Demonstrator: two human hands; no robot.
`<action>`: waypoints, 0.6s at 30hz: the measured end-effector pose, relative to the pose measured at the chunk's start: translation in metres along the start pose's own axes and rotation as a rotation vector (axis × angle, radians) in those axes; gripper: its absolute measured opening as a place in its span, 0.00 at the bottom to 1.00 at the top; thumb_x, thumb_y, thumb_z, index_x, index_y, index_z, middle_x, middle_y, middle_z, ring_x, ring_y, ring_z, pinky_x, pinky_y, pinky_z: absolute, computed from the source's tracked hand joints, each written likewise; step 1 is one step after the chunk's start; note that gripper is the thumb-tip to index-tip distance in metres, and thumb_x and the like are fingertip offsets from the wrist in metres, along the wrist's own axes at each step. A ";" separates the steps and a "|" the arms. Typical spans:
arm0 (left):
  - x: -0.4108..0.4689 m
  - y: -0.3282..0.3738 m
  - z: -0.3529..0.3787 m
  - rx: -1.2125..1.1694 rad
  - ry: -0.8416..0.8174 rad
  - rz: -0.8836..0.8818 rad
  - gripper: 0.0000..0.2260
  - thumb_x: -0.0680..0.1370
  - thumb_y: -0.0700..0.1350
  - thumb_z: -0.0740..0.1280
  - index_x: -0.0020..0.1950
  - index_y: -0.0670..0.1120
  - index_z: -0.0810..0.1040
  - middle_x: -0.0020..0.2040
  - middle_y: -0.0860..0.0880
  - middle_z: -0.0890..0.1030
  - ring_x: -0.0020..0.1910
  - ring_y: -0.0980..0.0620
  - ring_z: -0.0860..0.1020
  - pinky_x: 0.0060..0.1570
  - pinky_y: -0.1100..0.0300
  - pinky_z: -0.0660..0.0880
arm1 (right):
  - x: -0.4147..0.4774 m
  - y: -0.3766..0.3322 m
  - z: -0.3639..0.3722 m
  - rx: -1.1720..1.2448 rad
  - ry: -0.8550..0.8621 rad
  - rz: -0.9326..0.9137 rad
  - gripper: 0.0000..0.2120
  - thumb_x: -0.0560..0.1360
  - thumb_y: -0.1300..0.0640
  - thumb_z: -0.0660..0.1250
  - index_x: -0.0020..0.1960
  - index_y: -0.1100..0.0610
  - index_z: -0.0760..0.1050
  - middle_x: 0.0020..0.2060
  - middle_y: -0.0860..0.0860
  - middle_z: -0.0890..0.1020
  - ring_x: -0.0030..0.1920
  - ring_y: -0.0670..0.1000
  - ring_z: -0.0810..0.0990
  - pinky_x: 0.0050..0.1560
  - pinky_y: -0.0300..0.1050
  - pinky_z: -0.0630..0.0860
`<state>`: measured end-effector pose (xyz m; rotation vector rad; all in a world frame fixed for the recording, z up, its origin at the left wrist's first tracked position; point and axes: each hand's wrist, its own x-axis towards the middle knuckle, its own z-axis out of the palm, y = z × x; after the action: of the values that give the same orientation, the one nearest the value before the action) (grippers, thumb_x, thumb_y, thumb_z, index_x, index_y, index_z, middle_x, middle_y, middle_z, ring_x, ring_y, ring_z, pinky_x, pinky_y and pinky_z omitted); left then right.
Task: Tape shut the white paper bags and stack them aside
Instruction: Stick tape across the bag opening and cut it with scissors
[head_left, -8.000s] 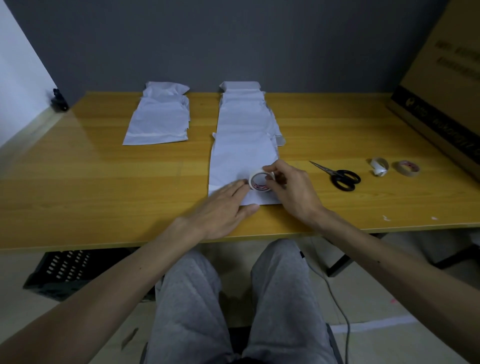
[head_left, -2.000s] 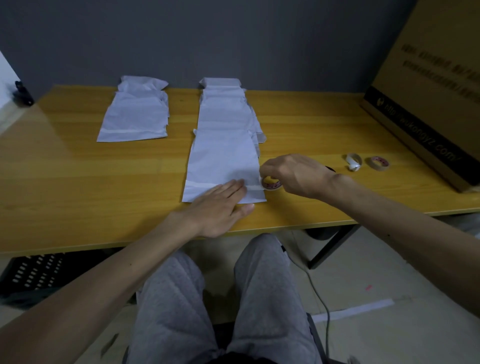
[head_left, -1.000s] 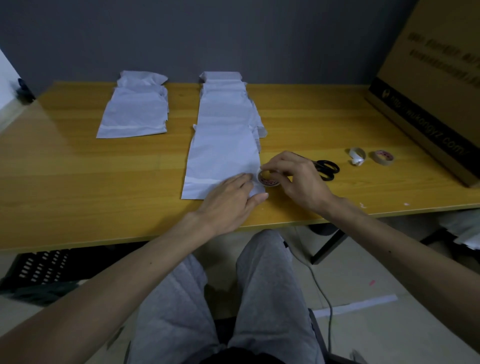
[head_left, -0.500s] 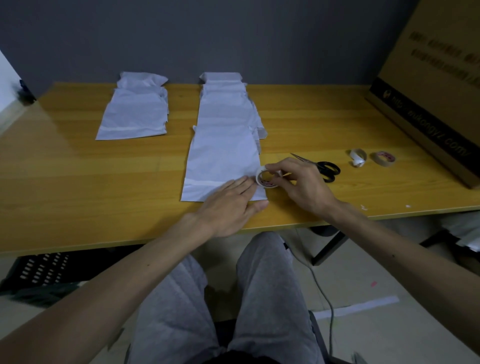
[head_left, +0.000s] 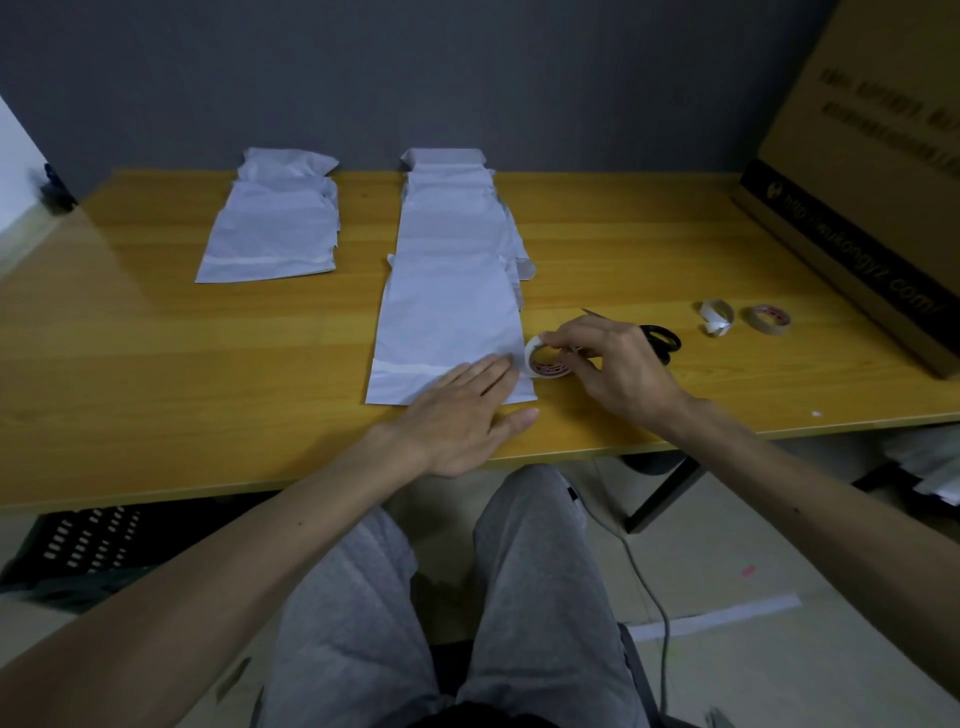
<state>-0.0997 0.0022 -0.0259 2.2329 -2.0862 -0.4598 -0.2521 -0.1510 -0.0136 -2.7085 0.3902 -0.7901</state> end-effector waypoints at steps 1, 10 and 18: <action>0.000 0.000 0.000 0.009 -0.005 0.002 0.33 0.79 0.64 0.40 0.79 0.48 0.42 0.79 0.52 0.41 0.77 0.58 0.39 0.75 0.58 0.39 | 0.000 0.000 0.000 -0.001 -0.002 0.004 0.13 0.74 0.69 0.68 0.56 0.60 0.80 0.50 0.54 0.83 0.50 0.50 0.80 0.52 0.35 0.73; 0.005 0.000 0.001 0.050 0.012 0.005 0.33 0.78 0.66 0.41 0.79 0.51 0.44 0.80 0.53 0.43 0.77 0.57 0.41 0.76 0.56 0.41 | 0.000 0.000 0.001 0.012 -0.001 -0.005 0.14 0.74 0.70 0.67 0.57 0.60 0.80 0.49 0.54 0.82 0.50 0.50 0.80 0.52 0.35 0.73; 0.006 0.002 -0.003 0.040 0.048 0.019 0.32 0.78 0.66 0.42 0.79 0.52 0.50 0.80 0.52 0.47 0.78 0.56 0.43 0.76 0.53 0.44 | -0.006 0.003 0.006 -0.006 -0.024 -0.022 0.15 0.77 0.67 0.65 0.63 0.59 0.77 0.53 0.55 0.80 0.52 0.52 0.79 0.56 0.36 0.71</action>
<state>-0.1011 -0.0046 -0.0240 2.2204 -2.1088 -0.3625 -0.2534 -0.1502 -0.0223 -2.7296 0.3587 -0.7623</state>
